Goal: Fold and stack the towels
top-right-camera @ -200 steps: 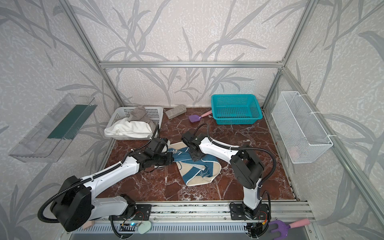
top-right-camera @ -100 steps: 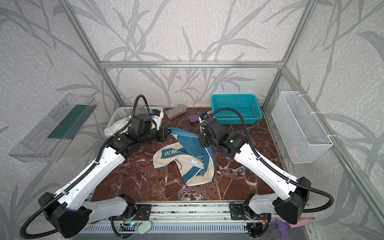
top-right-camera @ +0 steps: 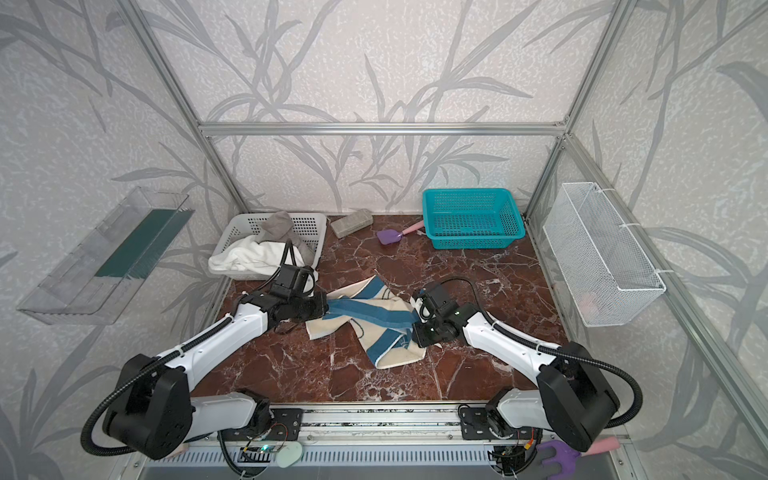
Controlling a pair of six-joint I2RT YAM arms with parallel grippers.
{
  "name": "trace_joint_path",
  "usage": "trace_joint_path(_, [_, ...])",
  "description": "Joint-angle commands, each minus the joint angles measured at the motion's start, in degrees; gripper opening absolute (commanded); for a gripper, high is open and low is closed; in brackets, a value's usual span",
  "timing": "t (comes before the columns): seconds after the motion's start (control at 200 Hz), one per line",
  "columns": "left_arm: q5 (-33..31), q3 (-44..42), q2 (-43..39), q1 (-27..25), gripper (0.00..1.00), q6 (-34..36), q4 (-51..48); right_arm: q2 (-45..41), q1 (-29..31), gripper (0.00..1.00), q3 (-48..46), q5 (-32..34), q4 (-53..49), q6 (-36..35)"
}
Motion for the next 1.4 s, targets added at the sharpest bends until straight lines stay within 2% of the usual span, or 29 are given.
trace_joint_path(0.0, [-0.3, 1.4, 0.1, 0.3, 0.00, -0.4, 4.5, 0.0, -1.2, 0.20, 2.3, -2.0, 2.7, 0.3])
trace_joint_path(0.21, [0.3, 4.0, 1.7, 0.7, 0.00, 0.9, 3.2, 0.9, -1.2, 0.00, 4.3, -1.5, 3.1, -1.7])
trace_joint_path(0.365, [2.1, 9.6, -0.1, 1.0, 0.00, 2.2, -0.7, -4.9, -1.2, 0.00, 7.3, 4.2, -0.8, -1.6])
trace_joint_path(0.495, [1.8, 18.6, -3.3, 1.3, 0.00, 4.6, -6.7, -11.7, -2.0, 0.00, 13.9, 15.0, -7.5, 1.5])
trace_joint_path(0.615, [0.2, 31.7, -5.1, 1.4, 0.00, 8.4, -16.1, -15.3, -5.3, 0.00, 26.1, 17.6, -14.7, 0.2])
trace_joint_path(0.72, [-0.7, 42.4, -7.5, 1.3, 0.00, 11.3, -21.2, -14.8, -6.8, 0.00, 40.7, 19.2, -19.6, -7.9])
trace_joint_path(0.795, [-1.3, 50.2, -9.2, 1.3, 0.00, 10.2, -22.6, -13.8, -6.8, 0.00, 50.5, 19.2, -22.5, -12.0])
trace_joint_path(1.02, [3.5, 66.2, -15.1, 1.2, 0.00, 0.8, -14.4, -12.8, -6.8, 0.00, 73.9, 15.0, -27.4, -19.2])
trace_joint_path(1.1, [2.7, 70.3, -16.0, 1.2, 0.00, -1.3, -11.3, -10.3, -6.8, 0.00, 85.9, 13.3, -31.3, -18.6])
trace_joint_path(1.25, [5.2, 77.5, -14.9, 1.2, 0.00, -7.0, -4.9, -4.1, -6.8, 0.00, 107.5, 8.0, -38.5, -16.4])
trace_joint_path(1.319, [7.2, 83.9, -12.0, 1.3, 0.00, -7.8, -5.2, -3.2, -6.8, 0.00, 111.7, 7.3, -38.6, -15.7])
trace_joint_path(1.394, [8.2, 93.7, -7.0, 1.3, 0.00, -7.8, -8.8, -4.3, -6.8, 0.00, 111.9, 7.2, -35.3, -15.4])
